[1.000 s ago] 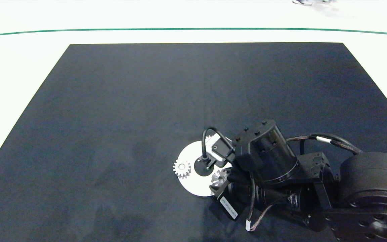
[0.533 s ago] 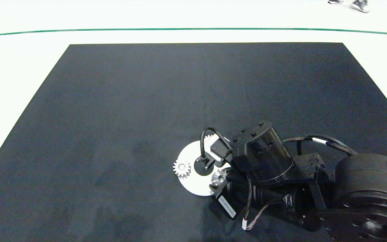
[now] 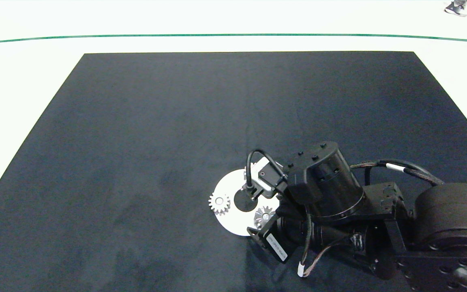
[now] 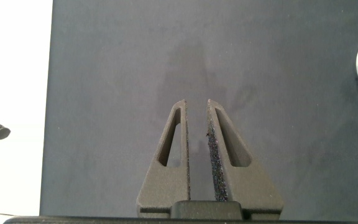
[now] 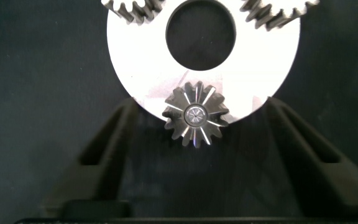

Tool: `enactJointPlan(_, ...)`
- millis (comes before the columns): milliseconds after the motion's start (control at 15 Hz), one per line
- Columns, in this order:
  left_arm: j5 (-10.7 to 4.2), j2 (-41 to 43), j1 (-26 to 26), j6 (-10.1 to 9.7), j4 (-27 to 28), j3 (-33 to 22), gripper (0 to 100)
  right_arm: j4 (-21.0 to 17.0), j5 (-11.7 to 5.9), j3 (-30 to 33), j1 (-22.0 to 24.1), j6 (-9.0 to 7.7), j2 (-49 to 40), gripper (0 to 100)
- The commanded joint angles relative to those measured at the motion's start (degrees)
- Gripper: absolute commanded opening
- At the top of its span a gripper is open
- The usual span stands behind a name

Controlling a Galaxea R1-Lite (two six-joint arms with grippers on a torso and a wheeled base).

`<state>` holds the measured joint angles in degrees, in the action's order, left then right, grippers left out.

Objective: Remove an incorrectly installed larger gear and replace it with the correct smaller gear

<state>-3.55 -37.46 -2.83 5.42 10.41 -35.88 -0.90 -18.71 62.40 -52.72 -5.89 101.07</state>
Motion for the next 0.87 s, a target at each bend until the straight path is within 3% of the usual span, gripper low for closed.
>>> enactJointPlan(67,0.03,0.8,1.9,0.11,0.0,0.0,16,-2.3,-2.38,-0.5,0.2,1.05,-7.9,100)
enactJointPlan(200,0.03,0.9,2.3,0.11,0.0,-0.1,16,-4.7,-5.63,-0.5,2.0,2.37,-13.8,100)
enactJointPlan(267,0.03,1.1,2.4,0.11,0.0,-0.1,16,-5.5,-6.07,-0.4,3.1,2.37,-16.2,100)
enactJointPlan(400,-0.06,1.9,5.6,0.11,0.0,0.0,16,-7.7,-9.06,-0.4,10.0,2.20,-24.9,100)
enactJointPlan(533,0.03,3.0,7.9,0.11,0.0,0.3,16,-7.8,-9.15,-1.1,15.9,2.28,-30.5,100)
enactJointPlan(600,-0.06,4.3,9.5,0.11,0.0,0.5,16,-7.8,-10.73,-2.6,21.3,2.11,-36.3,100)
enactJointPlan(733,-0.06,6.8,12.1,0.20,0.0,0.3,16,-7.9,-13.98,-6.2,26.6,0.79,-45.5,100)
enactJointPlan(867,-0.06,10.2,14.8,2.22,0.0,0.3,16,-7.9,-14.60,-9.1,34.1,-0.26,-54.1,100)
